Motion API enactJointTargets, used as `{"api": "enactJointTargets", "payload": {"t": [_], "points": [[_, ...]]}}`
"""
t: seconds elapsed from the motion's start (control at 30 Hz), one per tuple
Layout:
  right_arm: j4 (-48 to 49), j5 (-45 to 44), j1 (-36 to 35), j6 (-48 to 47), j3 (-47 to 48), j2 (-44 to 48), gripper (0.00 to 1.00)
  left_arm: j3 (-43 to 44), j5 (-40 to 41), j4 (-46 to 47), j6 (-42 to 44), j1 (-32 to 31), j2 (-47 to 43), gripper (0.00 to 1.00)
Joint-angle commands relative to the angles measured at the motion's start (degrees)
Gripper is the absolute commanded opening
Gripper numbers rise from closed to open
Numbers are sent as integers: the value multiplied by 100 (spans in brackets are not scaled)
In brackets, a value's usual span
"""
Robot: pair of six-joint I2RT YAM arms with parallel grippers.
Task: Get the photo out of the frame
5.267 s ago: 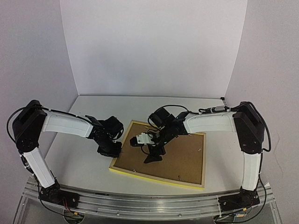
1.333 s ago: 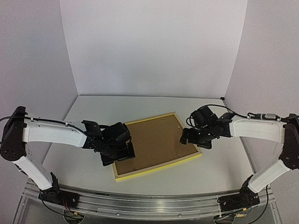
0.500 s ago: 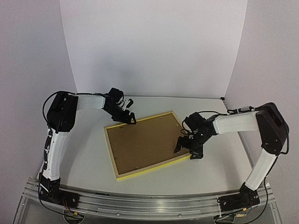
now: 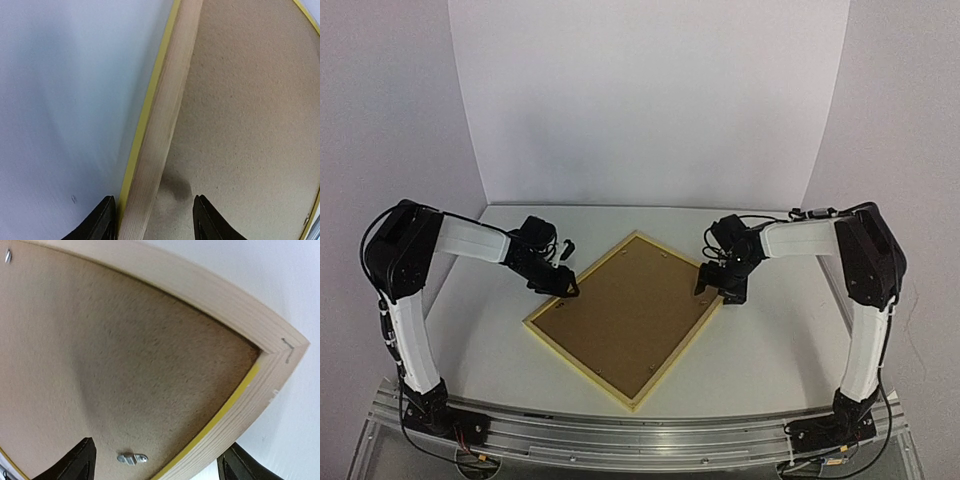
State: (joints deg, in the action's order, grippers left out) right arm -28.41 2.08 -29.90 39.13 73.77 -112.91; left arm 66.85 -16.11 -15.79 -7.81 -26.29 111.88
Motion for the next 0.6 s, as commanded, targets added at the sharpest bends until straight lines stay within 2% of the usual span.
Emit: {"api": "enactJointTargets", "payload": {"t": [0.0,0.13,0.23,0.33,0.4,0.57], "points": [[300,-382,43,-741,755,-725,79,-1020,820,-190,-1059,-333,-906,52],[301,-327,57,-1094,1262,-1097,78,-1547,1043,-63,-1547,-630,-1236,47],[301,-337,64,-1450,1581,-1357,76,-1619,1425,-182,-1808,-896,-1242,38],[294,-395,70,-1662,1691,-1376,74,-1493,1938,-485,-2068,-996,-1140,25],[300,-652,64,-1898,1531,-1091,75,-1458,2134,-571,-2150,-1001,-1096,16],[302,-1452,69,-3201,831,16,89,-1361,2172,-434,-1818,-1001,-953,3]]}}
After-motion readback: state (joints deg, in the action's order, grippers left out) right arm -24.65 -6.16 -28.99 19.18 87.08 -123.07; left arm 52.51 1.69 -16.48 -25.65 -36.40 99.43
